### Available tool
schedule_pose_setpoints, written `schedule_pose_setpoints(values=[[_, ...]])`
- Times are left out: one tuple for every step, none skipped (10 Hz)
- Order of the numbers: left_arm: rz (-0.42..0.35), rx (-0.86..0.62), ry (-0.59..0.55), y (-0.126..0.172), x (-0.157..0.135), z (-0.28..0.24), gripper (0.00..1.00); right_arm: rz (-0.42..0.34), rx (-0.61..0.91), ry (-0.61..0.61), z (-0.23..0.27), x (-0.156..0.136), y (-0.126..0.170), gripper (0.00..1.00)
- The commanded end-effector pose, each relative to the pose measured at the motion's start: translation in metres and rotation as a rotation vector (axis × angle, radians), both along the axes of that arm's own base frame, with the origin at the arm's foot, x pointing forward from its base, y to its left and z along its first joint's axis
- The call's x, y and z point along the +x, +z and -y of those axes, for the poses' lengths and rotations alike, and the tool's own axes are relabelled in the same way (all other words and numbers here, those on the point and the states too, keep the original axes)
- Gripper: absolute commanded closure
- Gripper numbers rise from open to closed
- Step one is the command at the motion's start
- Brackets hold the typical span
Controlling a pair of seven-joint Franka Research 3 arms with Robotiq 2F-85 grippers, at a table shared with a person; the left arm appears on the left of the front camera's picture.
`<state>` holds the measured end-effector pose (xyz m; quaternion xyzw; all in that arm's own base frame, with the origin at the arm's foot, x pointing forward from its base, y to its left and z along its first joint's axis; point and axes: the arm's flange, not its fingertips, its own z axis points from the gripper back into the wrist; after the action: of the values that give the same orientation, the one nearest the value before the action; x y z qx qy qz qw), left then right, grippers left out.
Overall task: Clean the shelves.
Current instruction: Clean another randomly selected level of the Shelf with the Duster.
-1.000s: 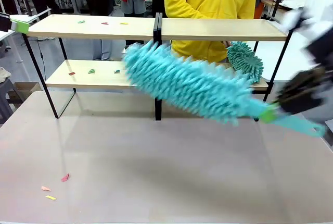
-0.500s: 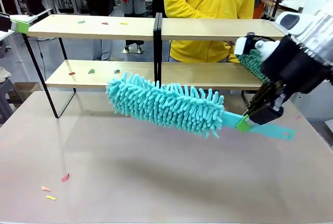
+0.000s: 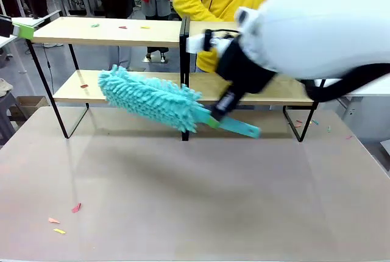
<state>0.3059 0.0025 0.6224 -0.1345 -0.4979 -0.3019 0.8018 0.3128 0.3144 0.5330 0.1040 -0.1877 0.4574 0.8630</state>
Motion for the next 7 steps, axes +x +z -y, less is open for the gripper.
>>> schedule_pose_setpoints(values=[[-0.009,0.006,0.011,0.001,-0.002,0.001,0.00,0.042,-0.110,-0.141,-0.048,0.040,0.005,0.88],[-0.009,0.006,0.011,0.001,-0.002,0.001,0.00,0.042,-0.210,-0.113,-0.057,0.040,-0.002,0.88],[-0.009,0.006,0.011,0.001,-0.002,0.001,0.00,0.021,-0.030,-0.043,-0.028,0.020,-0.003,0.88],[-0.009,0.006,0.011,0.001,-0.002,0.001,0.00,0.042,-0.091,-0.070,-0.044,0.035,-0.008,0.88],[-0.009,0.006,0.011,0.001,-0.002,0.001,0.00,0.092,-0.082,-0.165,-0.032,0.023,-0.004,0.88],[-0.009,0.006,0.011,0.001,-0.002,0.001,0.00,0.129,-0.040,-0.206,-0.033,0.025,-0.003,0.88],[-0.009,0.006,0.011,0.001,-0.002,0.001,0.00,0.152,0.033,-0.265,-0.036,0.030,0.001,0.88]])
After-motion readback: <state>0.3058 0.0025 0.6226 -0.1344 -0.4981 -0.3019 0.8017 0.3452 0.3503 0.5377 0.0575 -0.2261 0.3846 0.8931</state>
